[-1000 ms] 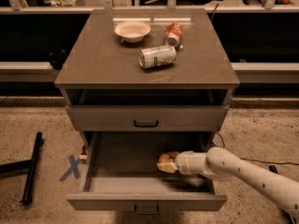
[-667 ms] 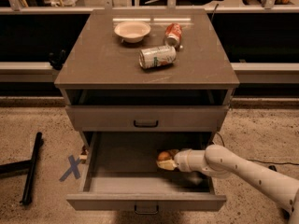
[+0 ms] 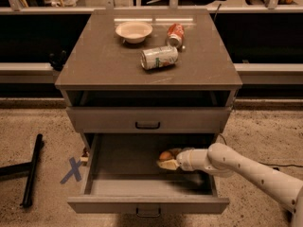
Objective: Place orange into middle drawer
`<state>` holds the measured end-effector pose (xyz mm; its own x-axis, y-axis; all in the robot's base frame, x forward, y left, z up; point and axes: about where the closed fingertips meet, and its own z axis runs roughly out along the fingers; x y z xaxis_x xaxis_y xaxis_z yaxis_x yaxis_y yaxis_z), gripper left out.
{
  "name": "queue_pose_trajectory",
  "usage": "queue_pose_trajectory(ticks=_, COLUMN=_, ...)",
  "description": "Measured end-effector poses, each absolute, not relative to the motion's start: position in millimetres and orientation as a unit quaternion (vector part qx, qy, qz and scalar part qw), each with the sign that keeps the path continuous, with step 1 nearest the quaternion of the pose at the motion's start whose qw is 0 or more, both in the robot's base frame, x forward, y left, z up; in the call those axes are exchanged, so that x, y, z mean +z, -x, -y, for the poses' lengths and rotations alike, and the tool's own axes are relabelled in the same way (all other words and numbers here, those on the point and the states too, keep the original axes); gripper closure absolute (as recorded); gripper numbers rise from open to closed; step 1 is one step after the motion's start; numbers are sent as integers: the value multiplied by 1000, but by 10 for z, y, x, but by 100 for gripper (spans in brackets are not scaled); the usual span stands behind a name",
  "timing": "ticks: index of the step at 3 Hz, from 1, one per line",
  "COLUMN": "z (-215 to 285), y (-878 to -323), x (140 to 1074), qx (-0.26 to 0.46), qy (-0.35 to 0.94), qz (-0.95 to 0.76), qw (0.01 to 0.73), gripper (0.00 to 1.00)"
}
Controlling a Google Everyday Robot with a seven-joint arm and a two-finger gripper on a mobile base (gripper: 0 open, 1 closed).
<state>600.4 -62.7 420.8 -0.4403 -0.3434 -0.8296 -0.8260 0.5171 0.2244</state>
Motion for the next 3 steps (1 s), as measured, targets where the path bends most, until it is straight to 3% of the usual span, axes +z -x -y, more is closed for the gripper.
queue_pose_trajectory(ticks=1, z=709, y=-5978, x=4321, qx=324, qy=368, qz=-780, qw=389, gripper=0)
queue_pose_trajectory(ticks=3, z=1075, y=-5703, x=4777, qx=334, qy=351, qz=-765, qw=424, gripper=0)
